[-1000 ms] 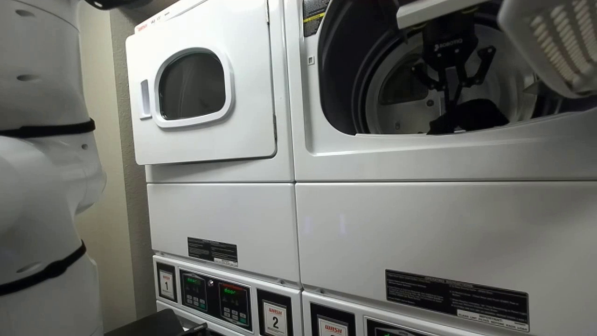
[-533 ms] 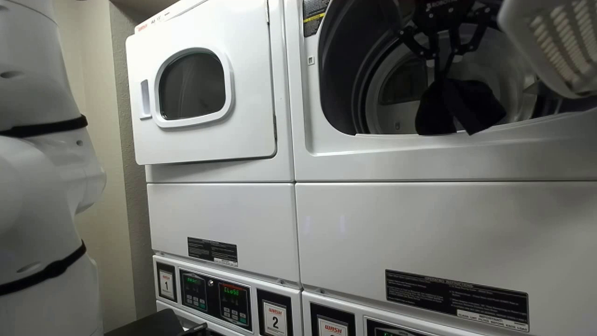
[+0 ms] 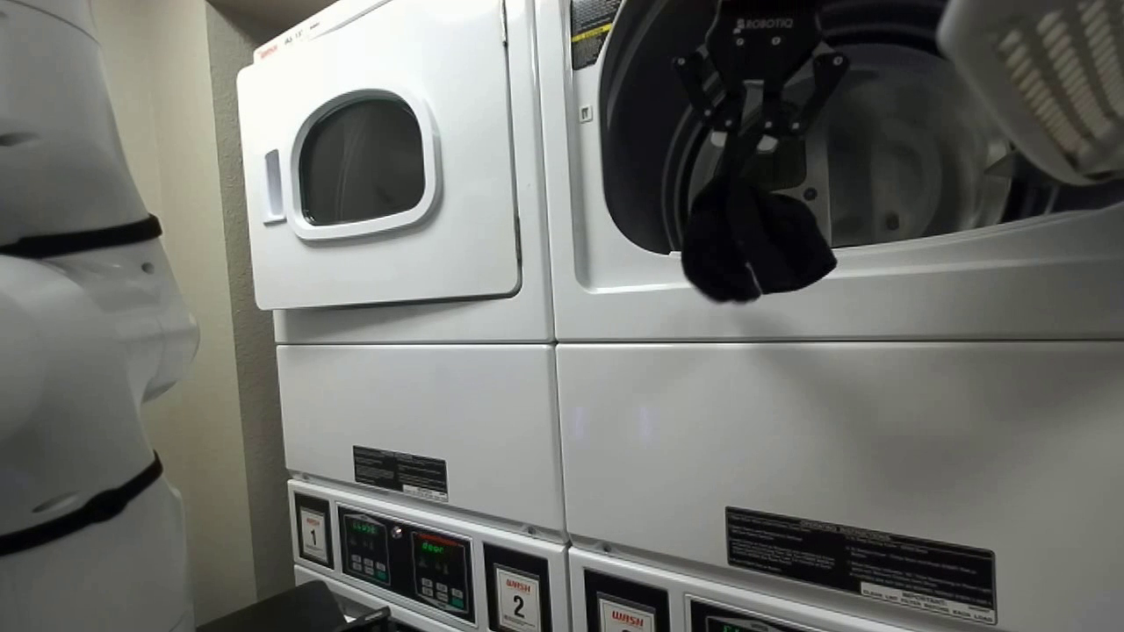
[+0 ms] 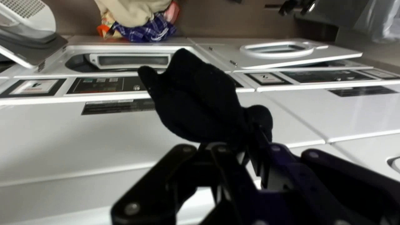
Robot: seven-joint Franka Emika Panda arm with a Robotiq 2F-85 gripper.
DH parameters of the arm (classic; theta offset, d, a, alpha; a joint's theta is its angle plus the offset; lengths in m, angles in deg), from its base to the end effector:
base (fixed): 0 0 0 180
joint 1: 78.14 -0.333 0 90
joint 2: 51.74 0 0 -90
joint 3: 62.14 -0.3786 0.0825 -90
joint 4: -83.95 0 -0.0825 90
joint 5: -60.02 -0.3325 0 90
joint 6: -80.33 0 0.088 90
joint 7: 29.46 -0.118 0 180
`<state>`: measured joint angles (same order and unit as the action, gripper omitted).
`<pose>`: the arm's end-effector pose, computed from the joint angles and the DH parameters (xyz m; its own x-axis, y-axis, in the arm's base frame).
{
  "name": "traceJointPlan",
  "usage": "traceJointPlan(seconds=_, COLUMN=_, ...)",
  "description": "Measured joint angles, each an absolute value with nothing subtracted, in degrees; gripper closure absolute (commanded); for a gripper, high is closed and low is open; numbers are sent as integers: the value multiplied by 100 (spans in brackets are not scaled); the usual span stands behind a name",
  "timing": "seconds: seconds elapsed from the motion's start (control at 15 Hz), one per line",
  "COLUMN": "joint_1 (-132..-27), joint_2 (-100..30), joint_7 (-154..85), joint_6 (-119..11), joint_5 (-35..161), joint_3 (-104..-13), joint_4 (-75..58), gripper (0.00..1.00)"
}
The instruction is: Remove the black sock from the second upper dryer
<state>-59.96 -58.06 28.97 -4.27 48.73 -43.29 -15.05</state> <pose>0.3667 -0.2592 0.6565 0.9266 0.3562 0.1209 0.3755 -0.8944 -0.2431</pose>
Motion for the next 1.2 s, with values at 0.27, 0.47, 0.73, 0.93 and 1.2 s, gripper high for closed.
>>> traceJointPlan(seconds=0.27, joint_1=-6035, joint_2=-5771, joint_7=2983, joint_6=-215, joint_5=5535, joint_3=-4330, joint_4=-1563, gripper=92)
traceJointPlan(seconds=0.47, joint_1=-6072, joint_2=-5758, joint_7=2983, joint_6=-294, joint_5=5931, joint_3=-4335, joint_4=-1733, gripper=91)
traceJointPlan(seconds=0.73, joint_1=-6136, joint_2=-5758, joint_7=2989, joint_6=-357, joint_5=6209, joint_3=-4355, joint_4=-2089, gripper=91)
traceJointPlan(seconds=0.93, joint_1=-6189, joint_2=-5761, joint_7=3002, joint_6=-357, joint_5=6022, joint_3=-4355, joint_4=-2415, gripper=91)
traceJointPlan(seconds=1.2, joint_1=-6288, joint_2=-5796, joint_7=3001, joint_6=-358, joint_5=5659, joint_3=-4365, joint_4=-2806, gripper=91)
